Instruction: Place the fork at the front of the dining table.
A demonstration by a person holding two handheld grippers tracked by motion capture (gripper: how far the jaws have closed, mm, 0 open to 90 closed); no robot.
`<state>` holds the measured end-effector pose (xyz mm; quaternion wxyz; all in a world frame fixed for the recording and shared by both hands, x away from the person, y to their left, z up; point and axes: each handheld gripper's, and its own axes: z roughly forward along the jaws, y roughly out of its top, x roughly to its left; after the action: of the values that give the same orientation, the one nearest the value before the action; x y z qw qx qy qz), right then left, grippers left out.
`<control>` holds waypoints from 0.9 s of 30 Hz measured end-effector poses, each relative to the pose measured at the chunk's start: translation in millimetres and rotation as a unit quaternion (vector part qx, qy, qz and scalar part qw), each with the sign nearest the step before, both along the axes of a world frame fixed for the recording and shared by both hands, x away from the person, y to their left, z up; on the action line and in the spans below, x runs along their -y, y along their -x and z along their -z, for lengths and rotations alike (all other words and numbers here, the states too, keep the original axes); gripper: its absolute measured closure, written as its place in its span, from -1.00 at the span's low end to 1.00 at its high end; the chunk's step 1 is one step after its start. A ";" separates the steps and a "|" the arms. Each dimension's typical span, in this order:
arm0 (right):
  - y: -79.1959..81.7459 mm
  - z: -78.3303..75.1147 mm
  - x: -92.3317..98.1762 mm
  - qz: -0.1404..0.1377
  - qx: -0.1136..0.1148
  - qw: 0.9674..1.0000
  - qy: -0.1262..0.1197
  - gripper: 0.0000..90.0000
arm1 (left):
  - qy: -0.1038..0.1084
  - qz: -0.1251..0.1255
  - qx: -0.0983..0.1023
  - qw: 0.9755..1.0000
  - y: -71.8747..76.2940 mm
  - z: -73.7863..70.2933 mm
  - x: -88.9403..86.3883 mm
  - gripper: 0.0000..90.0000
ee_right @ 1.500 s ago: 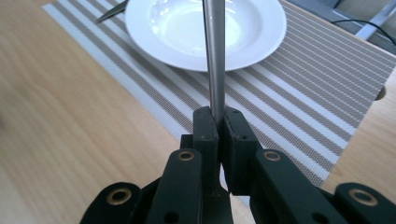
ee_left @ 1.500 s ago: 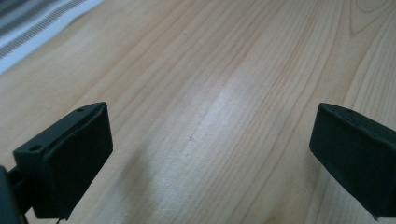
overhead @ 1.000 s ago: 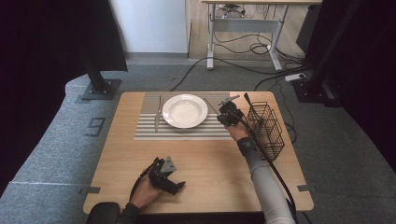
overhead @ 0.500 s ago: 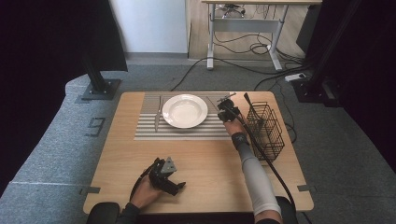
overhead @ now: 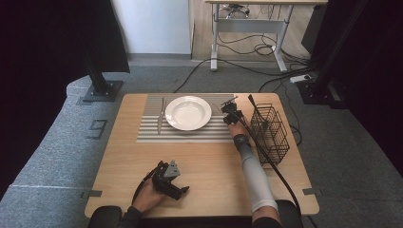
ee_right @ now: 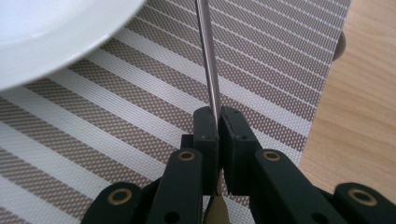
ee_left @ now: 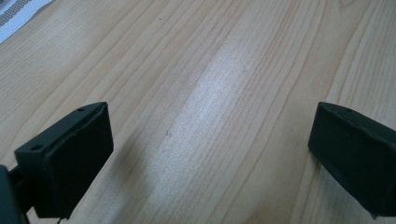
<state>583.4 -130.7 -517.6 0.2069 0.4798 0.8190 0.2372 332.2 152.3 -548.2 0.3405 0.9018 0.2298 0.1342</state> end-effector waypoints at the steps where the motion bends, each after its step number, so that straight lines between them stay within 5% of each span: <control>1: -0.9 1.6 0.8 0.002 -0.003 1.000 0.000 0.88 | 0.000 0.000 -0.001 1.000 -0.1 0.0 0.0 -1.00; 21: -1.6 8.8 0.7 0.000 -0.020 0.999 -0.029 0.78 | 0.001 0.006 -0.003 1.000 0.4 0.1 0.6 -1.00; 27: 9.2 -5.0 2.8 -0.007 -0.016 0.999 -0.038 0.43 | 0.001 0.009 -0.005 1.000 0.2 0.1 0.6 -1.00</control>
<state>574.2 -133.5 -512.5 0.1737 0.4854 0.8158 0.2620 331.9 151.6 -548.3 0.3417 0.9040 0.2237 0.1261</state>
